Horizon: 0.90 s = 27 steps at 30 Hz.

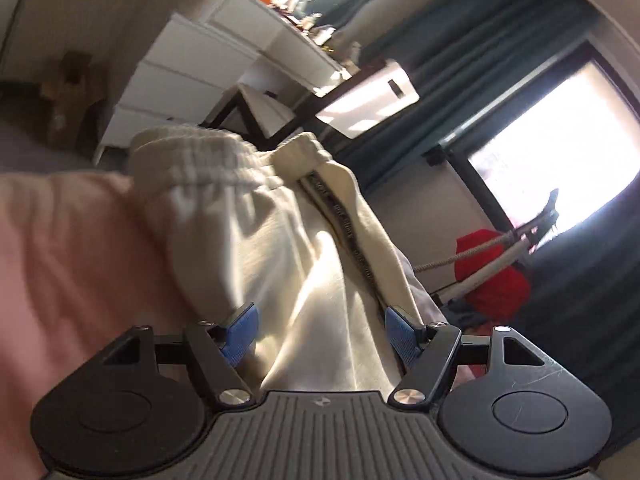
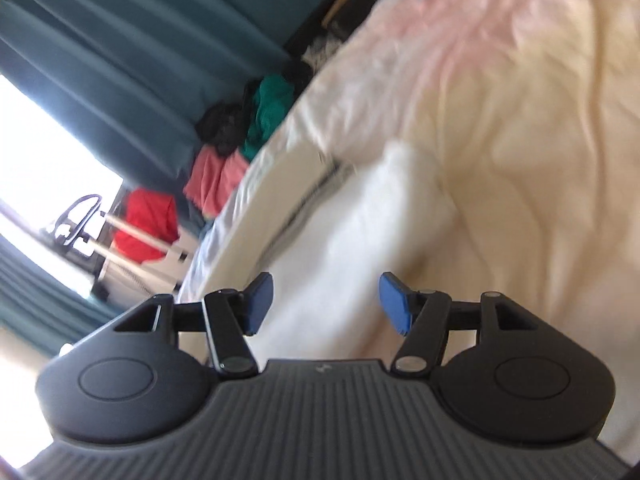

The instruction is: Fold clothes

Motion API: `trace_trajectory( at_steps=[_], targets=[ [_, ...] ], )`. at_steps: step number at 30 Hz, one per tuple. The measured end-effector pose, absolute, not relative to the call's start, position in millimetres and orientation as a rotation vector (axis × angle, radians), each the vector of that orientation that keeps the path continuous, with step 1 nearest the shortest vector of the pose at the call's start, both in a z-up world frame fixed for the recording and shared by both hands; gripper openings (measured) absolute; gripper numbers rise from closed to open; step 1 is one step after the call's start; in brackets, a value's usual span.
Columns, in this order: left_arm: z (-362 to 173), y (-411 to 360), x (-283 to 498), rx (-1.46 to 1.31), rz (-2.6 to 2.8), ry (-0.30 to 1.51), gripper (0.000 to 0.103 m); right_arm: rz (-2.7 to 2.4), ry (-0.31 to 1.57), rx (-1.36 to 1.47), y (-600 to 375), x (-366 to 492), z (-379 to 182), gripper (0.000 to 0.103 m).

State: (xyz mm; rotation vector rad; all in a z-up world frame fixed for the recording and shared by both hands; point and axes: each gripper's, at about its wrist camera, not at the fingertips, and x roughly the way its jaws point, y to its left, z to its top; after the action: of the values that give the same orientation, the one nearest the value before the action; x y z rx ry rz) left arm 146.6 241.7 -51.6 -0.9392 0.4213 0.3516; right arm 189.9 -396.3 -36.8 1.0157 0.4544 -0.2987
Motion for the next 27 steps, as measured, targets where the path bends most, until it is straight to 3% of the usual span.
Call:
trace_trajectory(
  at_steps=[4,8,15,17,18,20,22,27],
  targets=[
    [-68.7,253.0,119.9,-1.085,0.353,0.464,0.073,-0.262,0.523,1.087,-401.9,176.0,-54.8,0.062],
    [-88.1,265.3,102.1,-1.219,0.356,0.492,0.073,-0.264,0.475,1.21,-411.8,176.4,-75.9,0.062],
    [-105.3,276.3,136.9,-1.164,0.358,0.393,0.068,-0.274,0.359,1.275,-430.0,206.9,-97.0,0.059],
    [-106.4,277.8,149.2,-1.13,0.359,0.378,0.061,-0.308,0.323,1.273,-436.6,214.3,-98.9,0.059],
    [-107.0,278.5,155.3,-1.112,0.359,0.37,0.056,-0.325,0.308,1.278,-439.4,218.0,-100.1,0.056],
    [-107.1,279.4,157.0,-1.115,0.347,0.347,0.03,-0.356,0.309,1.261,-443.2,225.1,-100.8,0.042],
    [-107.0,280.3,157.4,-1.122,0.333,0.324,0.021,-0.366,0.319,1.234,-447.5,227.6,-101.7,0.019],
    [-102.6,283.8,157.5,-1.138,0.296,0.277,0.015,-0.371,0.317,1.207,-449.0,220.0,-89.7,0.012]
  ],
)
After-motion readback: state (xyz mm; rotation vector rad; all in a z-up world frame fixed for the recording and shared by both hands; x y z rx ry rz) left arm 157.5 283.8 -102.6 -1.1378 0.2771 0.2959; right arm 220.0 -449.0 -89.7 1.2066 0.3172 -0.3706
